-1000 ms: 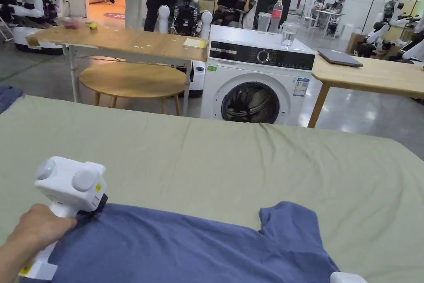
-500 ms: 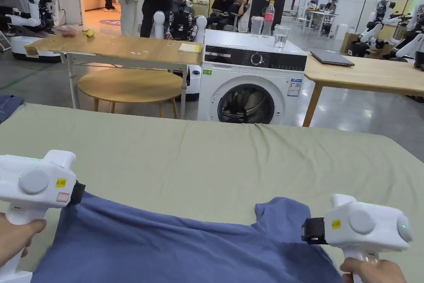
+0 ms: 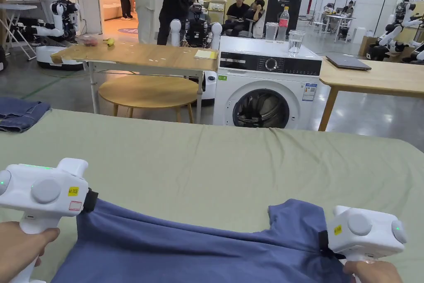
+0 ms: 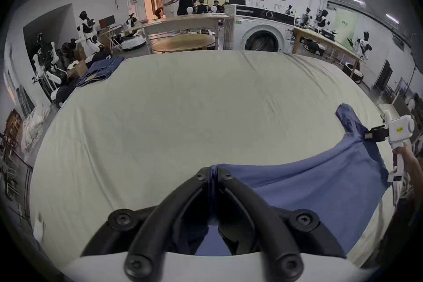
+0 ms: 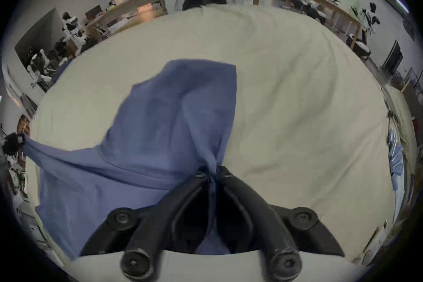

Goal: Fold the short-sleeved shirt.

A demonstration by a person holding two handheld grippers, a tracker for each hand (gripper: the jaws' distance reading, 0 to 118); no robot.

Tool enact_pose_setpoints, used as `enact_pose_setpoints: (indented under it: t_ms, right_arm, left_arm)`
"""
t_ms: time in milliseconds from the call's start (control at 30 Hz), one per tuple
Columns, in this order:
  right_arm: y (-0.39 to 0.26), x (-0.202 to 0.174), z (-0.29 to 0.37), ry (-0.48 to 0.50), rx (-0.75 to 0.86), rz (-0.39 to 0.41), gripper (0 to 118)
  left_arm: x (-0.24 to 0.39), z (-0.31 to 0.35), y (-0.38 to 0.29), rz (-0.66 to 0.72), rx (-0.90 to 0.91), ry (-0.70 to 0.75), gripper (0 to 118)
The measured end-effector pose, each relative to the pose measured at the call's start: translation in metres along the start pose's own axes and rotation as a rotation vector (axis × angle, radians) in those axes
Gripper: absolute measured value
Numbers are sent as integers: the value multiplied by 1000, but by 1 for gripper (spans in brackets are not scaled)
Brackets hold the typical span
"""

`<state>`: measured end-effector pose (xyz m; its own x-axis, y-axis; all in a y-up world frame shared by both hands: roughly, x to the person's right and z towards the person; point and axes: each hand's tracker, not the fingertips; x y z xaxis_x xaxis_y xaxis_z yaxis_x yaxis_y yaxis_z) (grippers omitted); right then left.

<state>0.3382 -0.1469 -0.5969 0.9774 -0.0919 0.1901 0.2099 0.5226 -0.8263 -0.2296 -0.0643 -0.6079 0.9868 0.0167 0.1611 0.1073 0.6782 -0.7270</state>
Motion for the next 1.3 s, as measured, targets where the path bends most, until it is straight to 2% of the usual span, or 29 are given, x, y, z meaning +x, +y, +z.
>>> enact_pose_setpoints:
  t_ms: [133, 300, 467, 800, 1167, 1300]
  right_arm:
    - [-1, -2, 40, -5, 159, 55, 1]
    - [16, -4, 115, 26, 329, 51, 1]
    - [29, -21, 196, 34, 511, 87, 1]
    - [73, -62, 321, 37, 756, 120, 1]
    - [156, -107, 390, -39, 924, 198, 1]
    - [184, -116, 401, -67, 978, 196, 1]
  left_arm:
    - [2, 17, 2, -6, 25, -8, 0]
    - [1, 67, 17, -2, 125, -2, 0]
    - [-6, 136, 42, 5, 237, 17, 0]
    - [-33, 251, 109, 38, 420, 68, 0]
    - [-43, 299, 201, 28, 548, 152, 0]
    - [-46, 306, 231, 26, 595, 169, 0]
